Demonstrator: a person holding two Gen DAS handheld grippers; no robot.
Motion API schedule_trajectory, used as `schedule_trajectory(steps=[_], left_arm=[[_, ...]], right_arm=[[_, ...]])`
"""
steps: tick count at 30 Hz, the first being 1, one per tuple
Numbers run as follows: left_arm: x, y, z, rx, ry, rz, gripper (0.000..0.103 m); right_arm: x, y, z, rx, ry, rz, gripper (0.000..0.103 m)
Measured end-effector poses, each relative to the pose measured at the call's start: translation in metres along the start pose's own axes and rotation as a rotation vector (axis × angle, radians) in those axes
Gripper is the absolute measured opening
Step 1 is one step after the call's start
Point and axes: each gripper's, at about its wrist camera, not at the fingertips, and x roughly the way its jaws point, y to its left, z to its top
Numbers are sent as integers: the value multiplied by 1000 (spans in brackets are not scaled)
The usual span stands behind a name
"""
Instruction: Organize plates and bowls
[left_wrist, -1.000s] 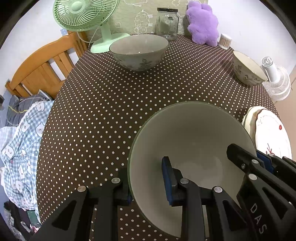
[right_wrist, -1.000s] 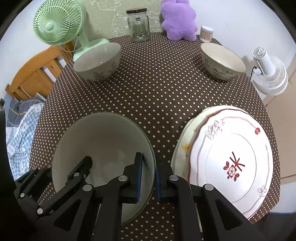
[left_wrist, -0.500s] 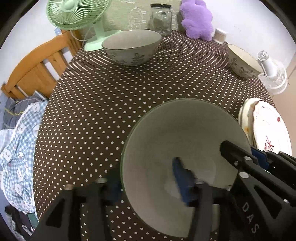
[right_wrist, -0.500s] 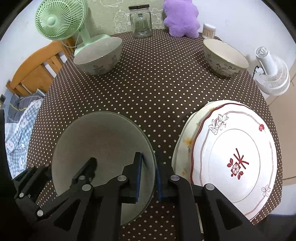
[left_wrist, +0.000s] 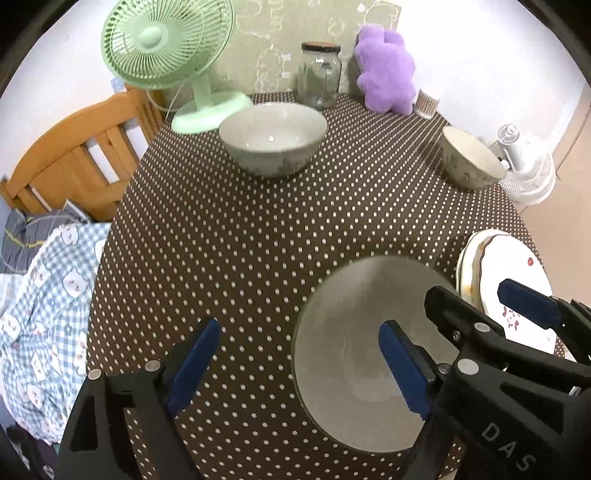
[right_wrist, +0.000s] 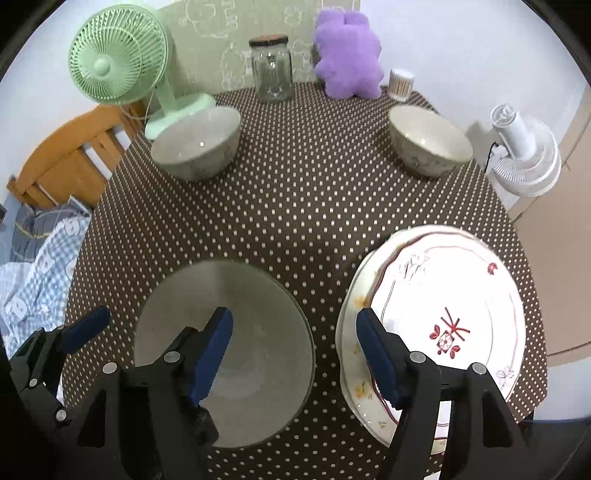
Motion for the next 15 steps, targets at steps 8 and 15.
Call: schedule_trajectory(steps=[8,15], left_arm=[[-14,9,29,14,-50,-14,89],[-19,11,62,-4,-99,27,89]], right_arm=[[-20,7,22,23,-60,2,73],[-27,12,56,3,-109,15,73]])
